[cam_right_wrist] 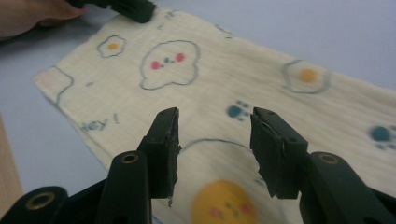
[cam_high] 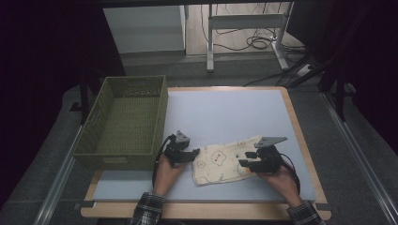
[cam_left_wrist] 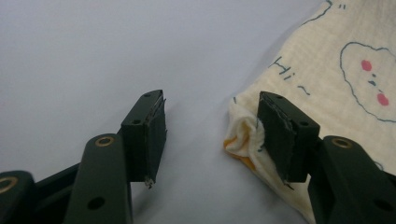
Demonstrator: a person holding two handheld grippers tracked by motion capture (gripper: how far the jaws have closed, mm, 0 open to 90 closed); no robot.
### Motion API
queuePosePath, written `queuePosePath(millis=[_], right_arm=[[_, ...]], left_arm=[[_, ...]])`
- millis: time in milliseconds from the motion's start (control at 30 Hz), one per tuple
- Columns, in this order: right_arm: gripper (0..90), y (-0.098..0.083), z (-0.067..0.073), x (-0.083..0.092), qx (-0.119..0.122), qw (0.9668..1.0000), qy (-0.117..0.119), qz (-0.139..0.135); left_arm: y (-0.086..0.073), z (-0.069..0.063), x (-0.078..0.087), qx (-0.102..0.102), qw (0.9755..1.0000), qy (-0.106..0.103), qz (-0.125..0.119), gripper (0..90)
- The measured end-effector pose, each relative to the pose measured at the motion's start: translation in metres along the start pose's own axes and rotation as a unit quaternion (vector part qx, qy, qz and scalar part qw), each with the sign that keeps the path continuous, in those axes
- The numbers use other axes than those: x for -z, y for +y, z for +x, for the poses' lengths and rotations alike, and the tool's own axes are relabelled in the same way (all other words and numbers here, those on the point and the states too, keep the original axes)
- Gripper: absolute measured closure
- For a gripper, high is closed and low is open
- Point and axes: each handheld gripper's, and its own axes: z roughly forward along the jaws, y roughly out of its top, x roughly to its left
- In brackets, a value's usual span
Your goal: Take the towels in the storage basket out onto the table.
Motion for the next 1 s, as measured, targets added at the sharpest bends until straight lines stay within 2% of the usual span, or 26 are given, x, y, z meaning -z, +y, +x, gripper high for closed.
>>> queuePosePath(millis=[100,233,300,367,400,433,500,667,867,1000], right_arm=[[54.5,0.002,0.01,-0.008,0.013,0.9999,0.009,0.005],[58.8,0.007,0.032,-0.022,0.034,0.9987,0.037,0.005],[60.1,0.008,0.037,-0.025,0.038,0.9983,0.043,0.006],[62.1,0.011,0.051,-0.034,0.053,0.9965,0.064,0.007],[62.1,0.011,0.051,-0.034,0.053,0.9965,0.064,0.007],[64.3,0.013,0.06,-0.04,0.056,0.995,0.081,0.01],[65.2,0.014,0.063,-0.042,0.059,0.9945,0.086,0.011],[67.9,0.02,0.085,-0.057,0.075,0.9907,0.112,0.02],[65.9,0.029,0.104,-0.072,0.091,0.9873,0.128,0.024],[61.8,0.032,0.115,-0.081,0.104,0.9862,0.125,0.028]], left_arm=[[0.0,0.0,0.0,0.0,1.0,0.0,0.0,42.9],[0.0,0.0,0.0,0.0,1.0,0.0,0.0,42.9],[0.0,0.0,0.0,0.0,1.0,0.0,0.0,42.9],[0.0,0.0,0.0,0.0,1.0,0.0,0.0,42.9],[0.0,0.0,0.0,0.0,1.0,0.0,0.001,42.9],[0.0,0.0,0.0,0.0,1.0,0.0,0.001,42.9],[0.0,0.0,0.0,0.0,1.0,0.0,0.001,42.9],[0.0,0.0,0.0,0.0,1.0,0.0,0.0,42.9],[0.0,0.0,0.0,0.0,1.0,0.0,0.0,43.0],[0.0,0.0,0.0,0.0,1.0,0.0,0.0,43.0]])
